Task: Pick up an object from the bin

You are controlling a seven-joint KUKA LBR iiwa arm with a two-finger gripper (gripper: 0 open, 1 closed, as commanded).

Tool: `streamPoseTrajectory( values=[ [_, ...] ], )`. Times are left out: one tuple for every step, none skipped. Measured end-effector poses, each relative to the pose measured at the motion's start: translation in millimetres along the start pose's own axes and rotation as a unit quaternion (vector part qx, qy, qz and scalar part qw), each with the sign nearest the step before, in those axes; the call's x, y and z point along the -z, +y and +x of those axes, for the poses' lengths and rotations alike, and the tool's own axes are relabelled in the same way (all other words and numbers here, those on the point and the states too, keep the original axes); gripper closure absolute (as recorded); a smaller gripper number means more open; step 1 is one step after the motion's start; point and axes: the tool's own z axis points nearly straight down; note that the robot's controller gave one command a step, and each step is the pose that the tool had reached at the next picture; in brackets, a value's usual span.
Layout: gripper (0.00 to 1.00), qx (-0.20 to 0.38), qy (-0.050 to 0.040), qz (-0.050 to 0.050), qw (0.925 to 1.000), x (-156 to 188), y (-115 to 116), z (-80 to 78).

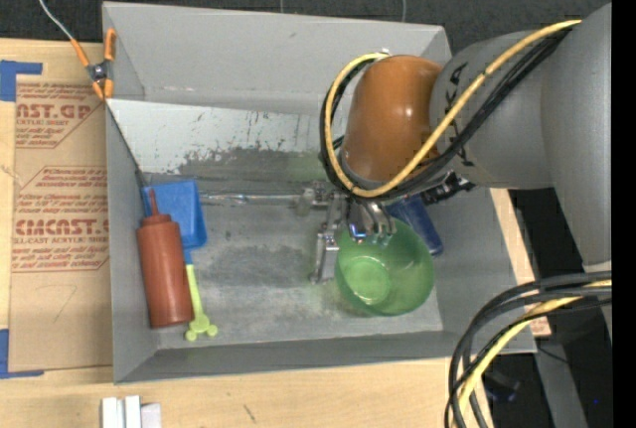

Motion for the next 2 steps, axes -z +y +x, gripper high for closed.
streamPoseTrajectory(
  values=[
    [0.00, 0.000, -0.0038, 0.000, 1.0000, 5, 0, -1.9],
    [0.00, 0.048, -0.0045, 0.002, 0.9989, 67, -83, -25.7]
  ],
)
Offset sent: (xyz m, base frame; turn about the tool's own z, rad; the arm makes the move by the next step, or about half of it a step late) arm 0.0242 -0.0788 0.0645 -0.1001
